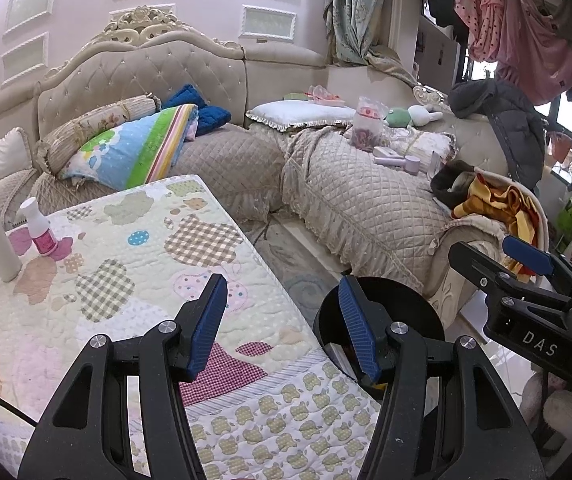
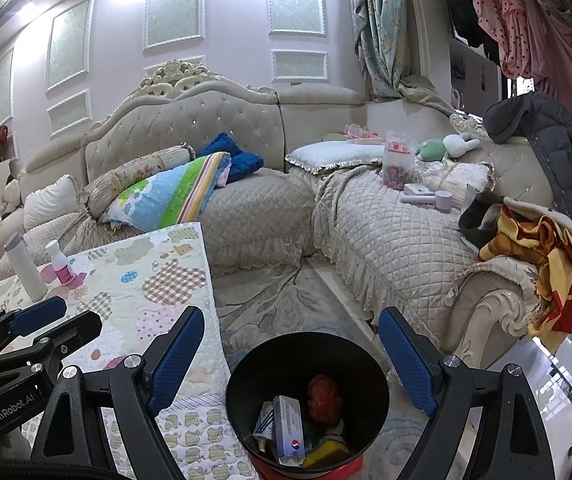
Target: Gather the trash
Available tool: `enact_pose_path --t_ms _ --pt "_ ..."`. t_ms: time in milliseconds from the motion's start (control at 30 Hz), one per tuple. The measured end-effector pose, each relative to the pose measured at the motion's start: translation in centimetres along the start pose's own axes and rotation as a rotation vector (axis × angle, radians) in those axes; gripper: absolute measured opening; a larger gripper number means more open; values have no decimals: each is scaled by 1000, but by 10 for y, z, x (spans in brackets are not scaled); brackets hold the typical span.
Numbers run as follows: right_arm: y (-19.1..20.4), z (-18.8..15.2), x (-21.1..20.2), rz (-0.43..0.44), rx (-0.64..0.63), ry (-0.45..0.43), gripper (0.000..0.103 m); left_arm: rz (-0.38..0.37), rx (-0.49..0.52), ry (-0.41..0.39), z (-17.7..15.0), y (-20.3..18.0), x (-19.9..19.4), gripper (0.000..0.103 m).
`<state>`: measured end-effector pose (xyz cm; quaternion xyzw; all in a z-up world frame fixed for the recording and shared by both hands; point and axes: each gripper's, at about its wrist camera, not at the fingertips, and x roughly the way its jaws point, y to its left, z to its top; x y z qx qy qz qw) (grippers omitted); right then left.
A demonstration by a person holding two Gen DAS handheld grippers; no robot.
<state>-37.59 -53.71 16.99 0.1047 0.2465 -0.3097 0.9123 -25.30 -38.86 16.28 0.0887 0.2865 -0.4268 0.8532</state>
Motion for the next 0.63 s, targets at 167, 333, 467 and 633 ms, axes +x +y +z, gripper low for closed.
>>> enact_pose_path --t_ms 167,333,467,633 --pt "1 0 2 -2 0 8 87 -4 -1 5 0 0 2 57" --pt "2 -1 5 -4 -3 16 87 -15 -7 13 -1 0 6 57" --pt "3 -1 6 -4 -6 22 87 -14 -8 9 -3 3 7 57" --pt "10 -2 11 4 -17 36 87 -6 -16 16 -6 12 5 57"
